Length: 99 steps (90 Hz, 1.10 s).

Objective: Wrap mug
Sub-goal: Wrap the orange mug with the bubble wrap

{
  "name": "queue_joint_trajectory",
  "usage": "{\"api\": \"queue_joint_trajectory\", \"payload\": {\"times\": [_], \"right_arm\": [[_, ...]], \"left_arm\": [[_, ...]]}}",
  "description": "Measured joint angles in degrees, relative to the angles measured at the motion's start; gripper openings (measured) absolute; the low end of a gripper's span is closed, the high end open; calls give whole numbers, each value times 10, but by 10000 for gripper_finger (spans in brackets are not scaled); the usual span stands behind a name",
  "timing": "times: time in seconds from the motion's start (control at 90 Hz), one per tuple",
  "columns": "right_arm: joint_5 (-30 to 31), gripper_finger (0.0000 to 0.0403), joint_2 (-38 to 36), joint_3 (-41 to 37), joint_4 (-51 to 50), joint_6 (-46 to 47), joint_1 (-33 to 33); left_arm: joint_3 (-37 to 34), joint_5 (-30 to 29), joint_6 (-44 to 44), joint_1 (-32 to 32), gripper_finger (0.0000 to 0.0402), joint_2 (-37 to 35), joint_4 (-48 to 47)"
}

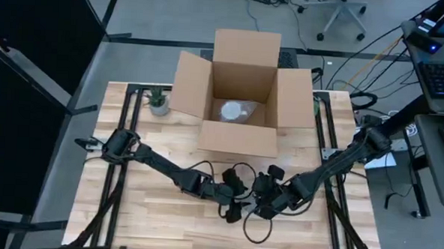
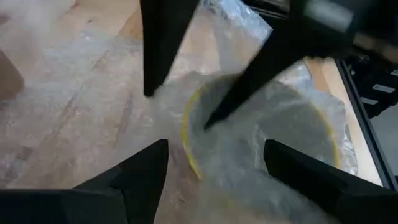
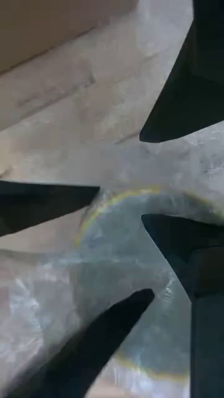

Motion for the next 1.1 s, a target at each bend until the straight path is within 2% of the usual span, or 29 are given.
{"api": "queue_joint_trajectory", "payload": {"times": [0.222, 0.411, 0.567, 0.722, 0.822, 0.922, 1.022, 1.1], "right_arm": [[-8, 187, 49, 0, 43, -1, -10], [-10, 187, 53, 0, 51, -13, -10], [-17, 187, 54, -1, 47, -16, -9], [-17, 187, 54, -1, 48, -16, -10], [-17, 187, 54, -1, 50, -17, -10], [-16, 187, 54, -2, 55, -18, -10], [-16, 187, 55, -2, 56, -18, -10], [-16, 187, 55, -2, 56, -19, -10]], "left_arm": [[0, 0, 0, 0, 253, 0, -1], [-1, 10, 1, 0, 253, -17, -16], [-1, 23, 2, -9, 253, -68, -64], [0, 20, -33, -20, 253, -103, -153], [-1, -37, -44, -29, 253, -106, -216], [-15, -110, -56, -34, 253, -98, -233], [-35, -119, -59, -28, 253, -76, -209], [-37, -120, -40, -23, 253, -63, -154]]}}
